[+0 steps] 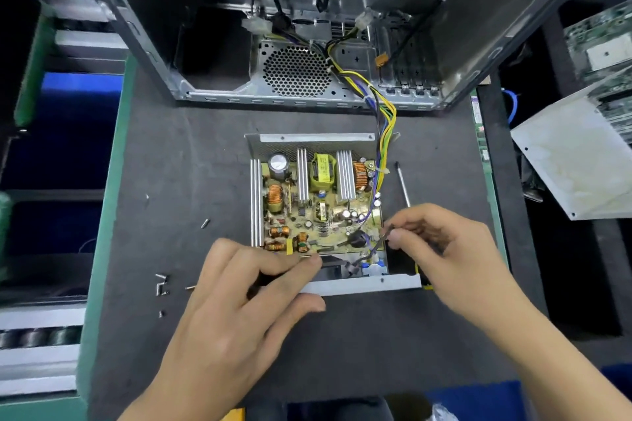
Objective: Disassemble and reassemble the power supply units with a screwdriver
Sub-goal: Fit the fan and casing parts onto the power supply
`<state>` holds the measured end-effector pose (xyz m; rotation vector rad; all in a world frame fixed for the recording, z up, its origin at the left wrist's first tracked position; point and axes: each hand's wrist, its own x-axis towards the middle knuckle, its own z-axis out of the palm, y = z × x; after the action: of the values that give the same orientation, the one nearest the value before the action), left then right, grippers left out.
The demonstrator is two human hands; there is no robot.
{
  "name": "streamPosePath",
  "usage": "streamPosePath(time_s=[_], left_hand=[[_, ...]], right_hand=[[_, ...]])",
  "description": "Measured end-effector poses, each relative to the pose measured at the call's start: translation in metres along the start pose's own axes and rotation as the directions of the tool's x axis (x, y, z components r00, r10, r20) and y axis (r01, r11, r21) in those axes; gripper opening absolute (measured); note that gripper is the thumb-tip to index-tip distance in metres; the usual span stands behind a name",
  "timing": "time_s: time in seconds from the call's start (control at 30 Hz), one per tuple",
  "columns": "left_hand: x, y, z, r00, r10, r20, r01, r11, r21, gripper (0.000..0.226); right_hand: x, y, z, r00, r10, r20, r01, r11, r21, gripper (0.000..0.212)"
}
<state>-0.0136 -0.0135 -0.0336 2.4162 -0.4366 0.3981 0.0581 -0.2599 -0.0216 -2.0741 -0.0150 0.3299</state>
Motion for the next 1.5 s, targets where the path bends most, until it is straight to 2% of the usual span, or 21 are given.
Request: streamPosePath(time_s=[0.2, 0.33, 0.6, 0.73, 0.8, 0.93, 1.0, 1.27, 1.5], left_hand=[[-0.001, -0.005, 0.003, 0.999, 0.042, -0.013, -0.042, 0.999, 0.008, 0.030], [-0.001, -0.004, 0.005, 0.997, 0.070, -0.028, -0.067, 0.993, 0.092, 0.028], [0.000, 0.014, 0.014, 0.992, 0.043, -0.118, -0.016, 0.975, 0.221, 0.033], [0.002, 0.015, 0.012, 0.994, 0.045, -0.104, -0.016, 0.965, 0.263, 0.035], [-0.001, 0.012, 0.015, 0.988, 0.071, -0.140, -0.031, 0.962, 0.270, 0.033], [-0.010, -0.001, 0.030, 0.949, 0.155, -0.275, -0.094, 0.971, 0.220, 0.025], [-0.013, -0.007, 0.033, 0.941, 0.151, -0.304, -0.095, 0.977, 0.189, 0.029], [-0.015, -0.013, 0.026, 0.952, 0.145, -0.271, -0.143, 0.989, 0.027, 0.036], [-0.028, -0.015, 0.023, 0.953, 0.061, -0.298, -0.082, 0.995, -0.059, 0.029]], right_hand=[[-0.002, 0.008, 0.004, 0.998, -0.049, -0.050, 0.048, 0.999, -0.013, 0.029], [-0.002, 0.015, 0.004, 0.989, -0.132, -0.065, 0.131, 0.991, -0.027, 0.020], [-0.004, 0.034, 0.008, 0.951, -0.274, -0.144, 0.274, 0.961, -0.024, 0.010], [-0.005, 0.038, 0.012, 0.937, -0.296, -0.184, 0.302, 0.953, 0.006, 0.009], [-0.005, 0.039, 0.013, 0.937, -0.294, -0.189, 0.303, 0.953, 0.021, 0.008], [-0.006, 0.037, 0.013, 0.936, -0.288, -0.201, 0.297, 0.955, 0.014, 0.010], [-0.007, 0.034, 0.013, 0.943, -0.270, -0.194, 0.279, 0.960, 0.019, 0.009], [-0.008, 0.017, 0.009, 0.967, -0.192, -0.169, 0.192, 0.981, -0.019, 0.007], [-0.007, 0.008, -0.001, 0.981, -0.169, -0.092, 0.166, 0.985, -0.044, 0.015]])
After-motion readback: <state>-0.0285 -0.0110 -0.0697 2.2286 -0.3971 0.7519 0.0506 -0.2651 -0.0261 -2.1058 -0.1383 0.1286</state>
